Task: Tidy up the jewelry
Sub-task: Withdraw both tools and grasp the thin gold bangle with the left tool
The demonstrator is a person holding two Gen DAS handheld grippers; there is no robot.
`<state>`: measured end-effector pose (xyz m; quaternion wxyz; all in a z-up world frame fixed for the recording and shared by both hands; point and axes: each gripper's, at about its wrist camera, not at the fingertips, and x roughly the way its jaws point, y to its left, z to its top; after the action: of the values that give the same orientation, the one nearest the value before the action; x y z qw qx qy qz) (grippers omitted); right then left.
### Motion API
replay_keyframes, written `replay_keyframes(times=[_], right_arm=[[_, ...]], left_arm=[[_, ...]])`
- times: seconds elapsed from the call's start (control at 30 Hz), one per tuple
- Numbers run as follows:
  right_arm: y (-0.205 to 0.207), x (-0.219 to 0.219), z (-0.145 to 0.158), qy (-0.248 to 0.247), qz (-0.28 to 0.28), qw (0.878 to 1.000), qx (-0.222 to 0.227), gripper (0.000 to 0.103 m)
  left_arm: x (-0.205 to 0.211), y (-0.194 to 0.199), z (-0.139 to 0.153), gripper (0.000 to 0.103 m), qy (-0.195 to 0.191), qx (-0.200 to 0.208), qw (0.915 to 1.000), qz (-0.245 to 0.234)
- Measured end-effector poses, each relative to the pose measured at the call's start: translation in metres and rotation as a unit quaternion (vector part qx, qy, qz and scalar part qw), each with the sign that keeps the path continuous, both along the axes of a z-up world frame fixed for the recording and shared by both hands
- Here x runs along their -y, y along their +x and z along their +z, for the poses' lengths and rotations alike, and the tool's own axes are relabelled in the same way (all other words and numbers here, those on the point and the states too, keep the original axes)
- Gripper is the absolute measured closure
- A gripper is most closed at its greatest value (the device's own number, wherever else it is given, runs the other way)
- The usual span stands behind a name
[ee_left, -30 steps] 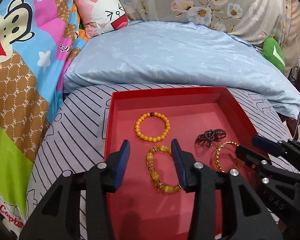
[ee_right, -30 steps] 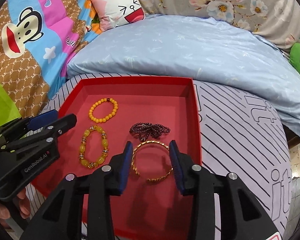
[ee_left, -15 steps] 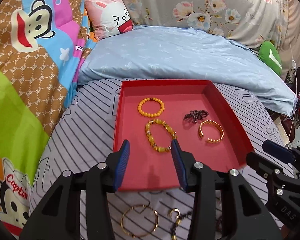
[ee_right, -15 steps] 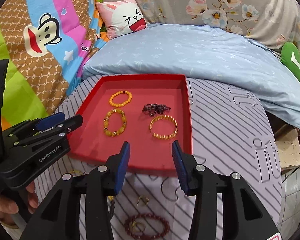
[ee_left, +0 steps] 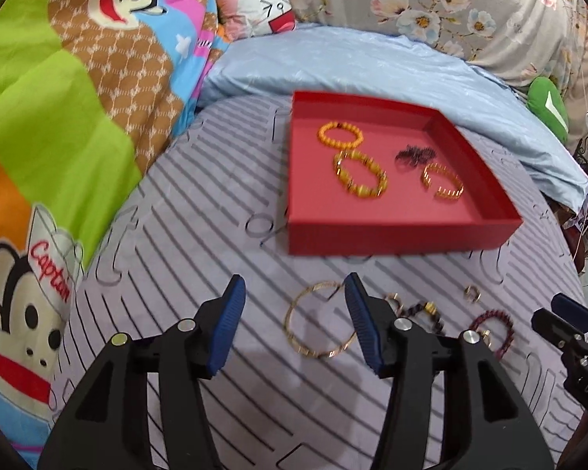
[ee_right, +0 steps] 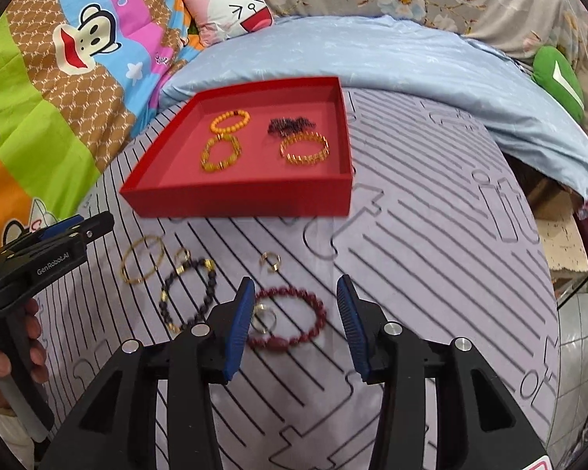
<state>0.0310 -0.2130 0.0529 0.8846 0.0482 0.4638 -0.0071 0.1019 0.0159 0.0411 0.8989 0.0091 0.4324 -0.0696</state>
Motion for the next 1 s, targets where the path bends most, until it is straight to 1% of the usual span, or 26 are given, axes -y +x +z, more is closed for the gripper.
replay_keyframes(times=[0.23,0.43,0.7,0.77,0.8,0.83,0.87,0.93,1.0], right_arm=[[-0.018,0.004,-0.021,0.006,-0.006,1.000,-0.024,0.060],[-0.023,0.003,-0.033,0.012,-0.006,0.999,-0.037,0.060],[-0.021,0.003,-0.036,0.012,-0.006,0.999,-0.041,0.060],[-0.019,0.003,-0.037,0.009,-0.005,0.999,-0.041,0.060],[-0.018,0.003,-0.037,0.009,-0.005,0.999,-0.042,0.059],[-0.017,0.003,-0.038,0.009,-0.005,0.999,-0.043,0.059],[-0.016,0.003,-0.038,0.008,-0.005,0.999,-0.042,0.057],[-0.014,0.002,-0.040,0.007,-0.005,0.999,-0.043,0.056],[-0.012,0.002,-0.040,0.007,-0.005,0.999,-0.044,0.056]], left_arm=[[-0.009,-0.013,-0.036,0.053,-0.003,-0.035,0.9994,0.008],[-0.004,-0.010,-0.044,0.053,-0.004,-0.037,0.9993,0.009],[0.004,0.003,-0.049,0.054,0.011,-0.025,0.9996,0.007],[0.006,0.004,-0.049,0.058,0.013,-0.022,0.9997,0.004],[0.007,0.005,-0.049,0.064,0.013,-0.021,0.9997,0.001],[0.008,0.005,-0.048,0.068,0.013,-0.021,0.9997,-0.002],[0.009,0.006,-0.048,0.076,0.010,-0.021,0.9997,-0.008],[0.010,0.007,-0.047,0.097,0.005,-0.023,0.9996,-0.014],[0.009,0.008,-0.046,0.100,-0.001,-0.027,0.9995,-0.016]])
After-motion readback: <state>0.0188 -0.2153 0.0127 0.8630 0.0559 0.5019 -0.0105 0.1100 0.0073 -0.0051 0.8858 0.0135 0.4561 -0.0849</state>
